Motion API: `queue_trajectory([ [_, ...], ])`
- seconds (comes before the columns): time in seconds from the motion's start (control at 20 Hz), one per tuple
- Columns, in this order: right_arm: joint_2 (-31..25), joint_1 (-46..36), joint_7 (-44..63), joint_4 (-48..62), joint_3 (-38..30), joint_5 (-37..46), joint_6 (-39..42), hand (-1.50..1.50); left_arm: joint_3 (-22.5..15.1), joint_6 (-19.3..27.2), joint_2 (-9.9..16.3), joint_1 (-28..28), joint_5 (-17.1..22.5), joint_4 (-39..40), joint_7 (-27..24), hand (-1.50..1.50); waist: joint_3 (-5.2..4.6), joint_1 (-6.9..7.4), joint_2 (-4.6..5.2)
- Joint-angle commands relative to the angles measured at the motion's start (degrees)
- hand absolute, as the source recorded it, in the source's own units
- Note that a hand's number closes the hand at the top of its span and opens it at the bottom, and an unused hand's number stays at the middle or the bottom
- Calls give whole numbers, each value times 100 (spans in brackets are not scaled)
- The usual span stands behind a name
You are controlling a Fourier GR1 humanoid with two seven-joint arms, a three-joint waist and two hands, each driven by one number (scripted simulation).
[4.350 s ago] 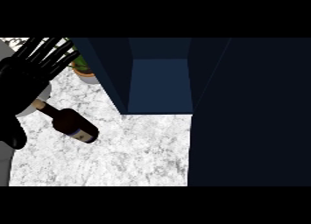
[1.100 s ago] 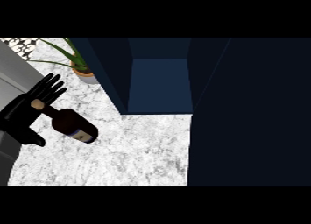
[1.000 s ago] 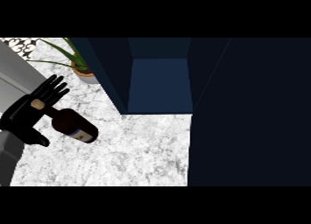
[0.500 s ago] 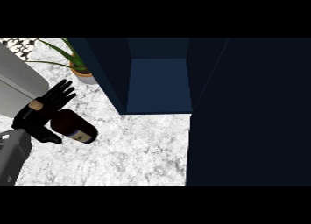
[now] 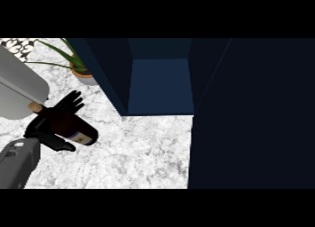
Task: Pick up the wine, place it into the cabinet and close the cabinet
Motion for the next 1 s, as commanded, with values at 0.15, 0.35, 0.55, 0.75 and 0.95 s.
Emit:
queue_trajectory([
  [0.15,87,455,-182,-264,125,62,84,-150,-58,-436,-146,-47,-112,394,-781,-150,0,-37,-3],
  [0.35,105,232,-41,-157,295,179,13,-150,65,-497,-183,-244,35,636,-565,-150,0,-11,-1],
  [0.55,-25,221,93,-327,5,-15,23,-150,61,-809,-262,44,93,688,-821,-150,-9,-43,12],
  [0.75,-49,-250,-14,155,-165,10,-18,-150,136,-688,-390,-182,181,797,-632,-150,-9,-9,27],
  [0.95,71,230,-341,185,97,209,142,-150,120,-833,-362,-79,167,854,-758,-150,-12,-69,36],
])
